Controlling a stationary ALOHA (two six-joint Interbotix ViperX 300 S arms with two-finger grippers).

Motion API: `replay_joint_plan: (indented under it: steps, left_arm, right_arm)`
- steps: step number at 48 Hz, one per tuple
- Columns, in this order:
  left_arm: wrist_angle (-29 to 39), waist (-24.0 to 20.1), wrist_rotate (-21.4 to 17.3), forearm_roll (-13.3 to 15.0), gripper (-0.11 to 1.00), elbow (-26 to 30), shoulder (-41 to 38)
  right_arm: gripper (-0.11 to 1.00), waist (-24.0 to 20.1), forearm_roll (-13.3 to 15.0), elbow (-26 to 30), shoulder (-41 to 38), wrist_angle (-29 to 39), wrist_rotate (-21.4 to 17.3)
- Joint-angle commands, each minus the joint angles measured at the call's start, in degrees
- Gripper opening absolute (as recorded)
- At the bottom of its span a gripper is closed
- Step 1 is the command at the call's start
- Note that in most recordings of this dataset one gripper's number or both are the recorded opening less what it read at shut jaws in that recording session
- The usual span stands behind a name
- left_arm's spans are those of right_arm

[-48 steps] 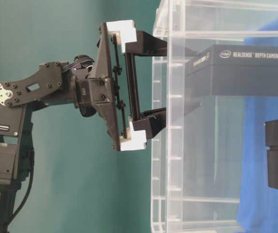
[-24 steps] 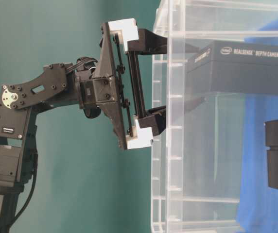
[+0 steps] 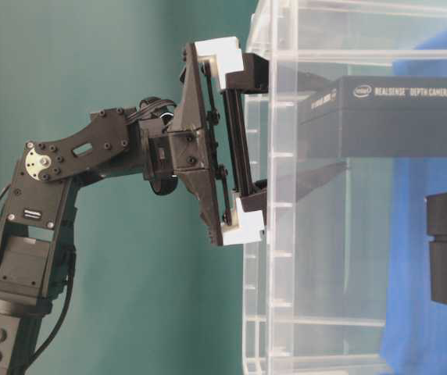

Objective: Take the box out of the case with the left arm.
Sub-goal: 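Lower the left gripper around the right box and close it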

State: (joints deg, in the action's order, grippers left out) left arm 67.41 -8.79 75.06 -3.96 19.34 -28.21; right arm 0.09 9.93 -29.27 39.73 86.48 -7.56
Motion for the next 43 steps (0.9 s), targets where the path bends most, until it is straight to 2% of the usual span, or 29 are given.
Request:
replay_joint_plan:
  steps: [1,19,26,43]
  left_arm:
    - [-0.1,-0.4,-0.1,0.0,0.88,0.6,2.0]
    - [-0.4,-0.6,-0.1,0.4,0.86,0.8,2.0]
    - [-1.2,-0.6,-0.3,0.9,0.63,1.0,1.9]
    - [-2.1,-0.6,0.5,1.2,0.63,1.1,1.8]
  right_arm:
    - [0.01,0.0,0.1,0.6,0.1,-0.3,0.1]
    - [0.01,0.0,0.1,0.5,0.1,-0.4,0.1]
    - [0.01,0.0,0.2,0.5,0.1,-0.3,0.1]
    - [0.01,0.0,0.2,0.5,0.1,-0.3,0.1]
